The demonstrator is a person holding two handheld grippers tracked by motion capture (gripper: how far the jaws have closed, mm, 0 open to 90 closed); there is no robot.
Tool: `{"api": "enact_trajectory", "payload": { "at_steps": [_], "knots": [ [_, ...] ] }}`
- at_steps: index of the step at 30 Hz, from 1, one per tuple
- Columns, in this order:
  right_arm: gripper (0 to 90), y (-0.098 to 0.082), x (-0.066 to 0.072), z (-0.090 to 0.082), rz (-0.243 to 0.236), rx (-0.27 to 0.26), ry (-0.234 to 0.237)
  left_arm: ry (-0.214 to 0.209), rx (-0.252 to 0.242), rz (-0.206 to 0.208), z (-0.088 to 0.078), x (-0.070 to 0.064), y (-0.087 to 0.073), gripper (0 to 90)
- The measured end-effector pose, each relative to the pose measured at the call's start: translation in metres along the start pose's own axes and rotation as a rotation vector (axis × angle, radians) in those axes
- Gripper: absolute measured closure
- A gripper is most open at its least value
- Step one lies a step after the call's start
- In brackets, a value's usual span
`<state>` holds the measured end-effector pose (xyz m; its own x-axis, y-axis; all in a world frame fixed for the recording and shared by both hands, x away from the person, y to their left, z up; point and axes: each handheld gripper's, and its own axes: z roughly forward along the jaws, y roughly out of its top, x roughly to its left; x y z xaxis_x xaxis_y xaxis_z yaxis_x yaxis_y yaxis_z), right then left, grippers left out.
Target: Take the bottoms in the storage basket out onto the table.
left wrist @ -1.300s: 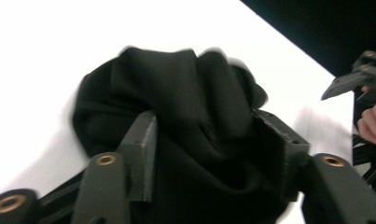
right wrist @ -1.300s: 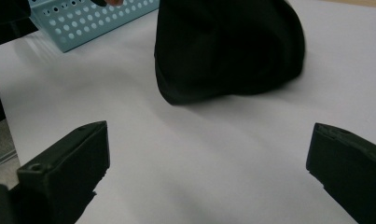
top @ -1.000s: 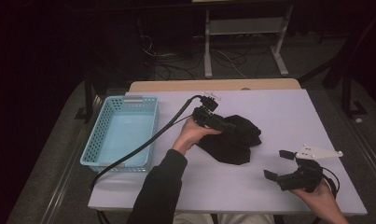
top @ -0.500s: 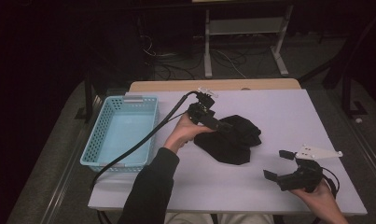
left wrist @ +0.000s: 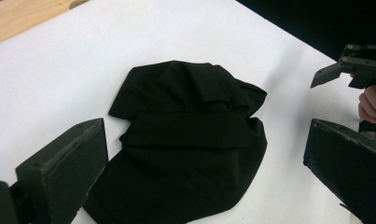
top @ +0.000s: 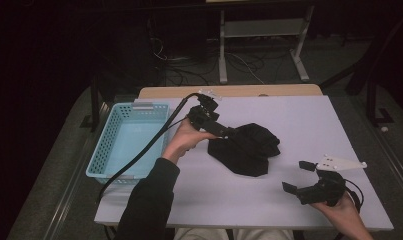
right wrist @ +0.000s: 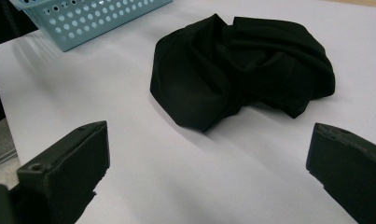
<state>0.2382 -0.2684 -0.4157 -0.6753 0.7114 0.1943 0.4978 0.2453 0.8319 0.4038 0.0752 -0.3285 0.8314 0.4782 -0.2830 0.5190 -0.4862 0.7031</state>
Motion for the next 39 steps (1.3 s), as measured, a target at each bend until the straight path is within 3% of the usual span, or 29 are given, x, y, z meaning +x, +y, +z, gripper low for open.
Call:
{"api": "enact_trajectory", "payload": {
  "at_steps": [6,27,39],
  "knots": [
    [0.0,0.000,0.000,0.001,-0.004,0.002,0.000,0.026,-0.006,0.002,-0.013,0.002,-0.006,0.0],
    [0.0,0.000,0.000,0.001,-0.002,0.007,-0.001,0.057,-0.035,-0.003,-0.045,0.005,-0.021,0.0],
    [0.0,0.000,0.001,0.002,-0.001,0.009,0.000,0.066,-0.056,-0.017,-0.063,0.007,-0.040,0.0]
  ]
}}
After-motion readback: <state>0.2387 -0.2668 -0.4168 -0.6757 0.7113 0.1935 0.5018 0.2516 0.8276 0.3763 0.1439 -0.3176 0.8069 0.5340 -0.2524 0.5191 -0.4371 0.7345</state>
